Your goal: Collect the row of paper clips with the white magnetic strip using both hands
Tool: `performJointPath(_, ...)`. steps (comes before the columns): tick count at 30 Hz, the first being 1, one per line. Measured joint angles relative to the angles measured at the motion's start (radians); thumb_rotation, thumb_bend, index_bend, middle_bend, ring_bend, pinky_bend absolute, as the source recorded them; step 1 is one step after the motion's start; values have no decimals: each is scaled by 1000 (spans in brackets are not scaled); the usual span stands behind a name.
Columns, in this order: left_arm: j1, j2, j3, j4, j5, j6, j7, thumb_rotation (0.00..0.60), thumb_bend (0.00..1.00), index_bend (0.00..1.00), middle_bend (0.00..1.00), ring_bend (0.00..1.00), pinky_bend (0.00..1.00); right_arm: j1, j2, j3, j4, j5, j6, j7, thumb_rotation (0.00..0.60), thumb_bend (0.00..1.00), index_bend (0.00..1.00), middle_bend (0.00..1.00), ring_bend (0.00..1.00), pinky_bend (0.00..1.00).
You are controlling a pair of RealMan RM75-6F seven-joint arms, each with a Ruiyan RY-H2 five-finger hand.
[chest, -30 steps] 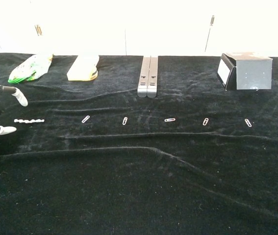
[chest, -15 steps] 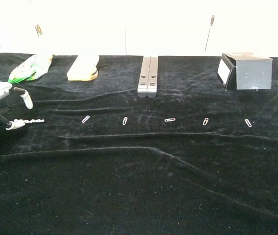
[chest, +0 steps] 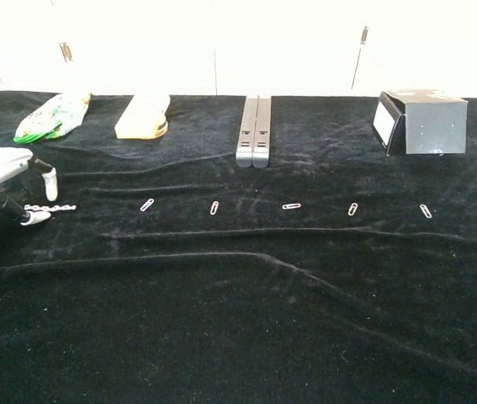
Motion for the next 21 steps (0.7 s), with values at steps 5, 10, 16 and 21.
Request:
performJointPath(5, -10, -14, 4, 40, -3, -17, -28, 600, 393, 550, 1000, 1000, 1000, 1, 0, 1, 1, 3, -4, -2, 600, 360, 101, 0, 0, 0)
performJointPath(10, -17, -27, 14, 62, 5, -20, -51, 600, 419, 616, 1000, 1000, 1000, 1, 0, 3, 0, 6, -3, -2, 600, 359, 101, 0, 0, 0)
performJointPath(16, -24, -35, 19, 76, 2, -35, -56, 600, 439, 636, 1000, 1000, 1000, 1, 1, 4, 0, 9, -4, 0, 600, 360, 101, 0, 0, 0)
performJointPath(21, -22, -37, 15, 76, 1, -14, -65, 600, 476, 762, 1000, 1000, 1000, 3, 2, 4, 0, 11, -11, 3, 600, 359, 101, 0, 0, 0)
